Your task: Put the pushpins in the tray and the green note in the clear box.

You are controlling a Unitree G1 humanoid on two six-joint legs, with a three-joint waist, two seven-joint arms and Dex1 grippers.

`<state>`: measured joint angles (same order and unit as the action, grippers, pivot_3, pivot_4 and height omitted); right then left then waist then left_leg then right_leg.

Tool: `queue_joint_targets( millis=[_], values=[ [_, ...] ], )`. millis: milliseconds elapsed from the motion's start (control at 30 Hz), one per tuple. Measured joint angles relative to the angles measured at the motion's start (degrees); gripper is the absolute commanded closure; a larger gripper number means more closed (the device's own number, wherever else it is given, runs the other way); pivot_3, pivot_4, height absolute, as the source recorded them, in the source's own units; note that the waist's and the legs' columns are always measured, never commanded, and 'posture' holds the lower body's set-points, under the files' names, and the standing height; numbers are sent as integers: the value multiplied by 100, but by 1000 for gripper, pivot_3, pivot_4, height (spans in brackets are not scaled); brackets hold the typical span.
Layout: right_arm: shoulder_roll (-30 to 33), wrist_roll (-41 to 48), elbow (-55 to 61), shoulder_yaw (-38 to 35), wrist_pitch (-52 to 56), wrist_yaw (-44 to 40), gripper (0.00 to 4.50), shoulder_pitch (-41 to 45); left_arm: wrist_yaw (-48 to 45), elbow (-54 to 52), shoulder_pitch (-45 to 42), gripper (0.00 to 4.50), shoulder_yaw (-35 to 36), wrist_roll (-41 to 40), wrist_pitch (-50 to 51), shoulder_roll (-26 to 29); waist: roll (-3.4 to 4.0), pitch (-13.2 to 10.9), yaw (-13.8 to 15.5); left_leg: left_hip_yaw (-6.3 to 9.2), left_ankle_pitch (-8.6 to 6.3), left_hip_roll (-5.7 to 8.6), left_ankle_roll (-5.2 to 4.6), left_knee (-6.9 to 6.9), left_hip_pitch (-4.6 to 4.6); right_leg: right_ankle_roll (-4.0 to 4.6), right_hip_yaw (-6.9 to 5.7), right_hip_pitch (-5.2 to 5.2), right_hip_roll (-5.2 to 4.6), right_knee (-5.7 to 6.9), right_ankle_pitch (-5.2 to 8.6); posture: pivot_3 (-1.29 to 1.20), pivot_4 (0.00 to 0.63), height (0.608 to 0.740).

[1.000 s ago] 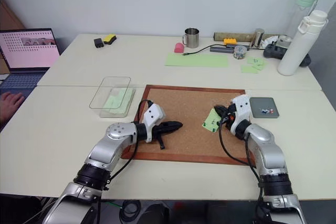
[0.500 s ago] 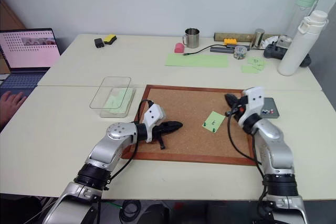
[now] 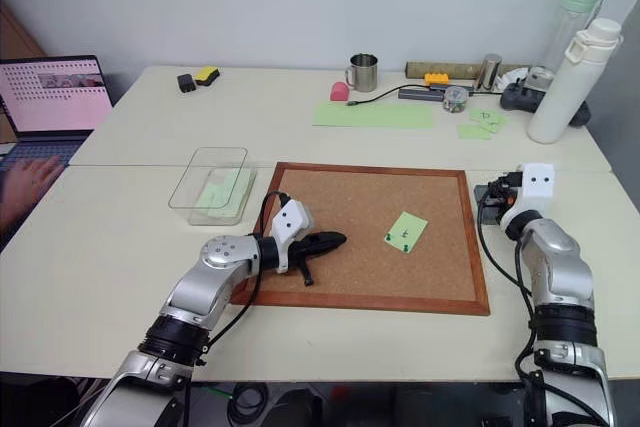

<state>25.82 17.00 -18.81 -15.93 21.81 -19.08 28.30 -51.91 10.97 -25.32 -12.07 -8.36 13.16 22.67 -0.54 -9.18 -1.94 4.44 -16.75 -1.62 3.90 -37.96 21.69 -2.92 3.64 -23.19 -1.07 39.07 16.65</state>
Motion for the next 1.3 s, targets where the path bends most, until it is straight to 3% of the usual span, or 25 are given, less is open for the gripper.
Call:
queue_joint_targets(
  millis=[133, 533, 667, 900, 1300],
  values=[
    [24, -14, -230, -49, -26, 33, 2735, 32, 3, -51, 35, 4500, 6, 0, 0, 38, 0, 0, -3, 0, 0, 0, 0, 0, 0, 0, 1, 0, 0, 0, 0, 0, 150, 740],
    [91, 5, -242, -104, -63, -82, 2735, 7, 7, -140, 93, 4500, 3, 0, 13, 71, 1, 0, -4, -1, 0, -1, 0, 1, 0, 0, 1, 0, 0, -1, 0, 0, 150, 740],
    [106, 370, 641, -70, -107, -763, 2735, -466, 1, -136, 85, 4500, -4, 0, 14, 69, 2, 1, 1, 1, -1, -2, -1, 2, 1, 0, -1, 0, 1, -2, 0, 0, 150, 740],
    [321, 1173, 2877, 810, 497, -2195, 2735, -1745, -6, -131, 90, 4500, -11, 0, 17, 79, 2, 3, 6, 5, -1, -1, -2, -1, 0, 0, -3, 4, 1, -1, 0, 0, 150, 740],
    [-11, 620, 3043, 1888, 239, -2252, 2735, -1975, -14, -154, 99, 4500, -16, 0, 26, 85, 2, 3, 6, 7, -1, 0, -2, -2, -1, 0, -5, 4, 2, -3, 0, 0, 150, 740]
  ],
)
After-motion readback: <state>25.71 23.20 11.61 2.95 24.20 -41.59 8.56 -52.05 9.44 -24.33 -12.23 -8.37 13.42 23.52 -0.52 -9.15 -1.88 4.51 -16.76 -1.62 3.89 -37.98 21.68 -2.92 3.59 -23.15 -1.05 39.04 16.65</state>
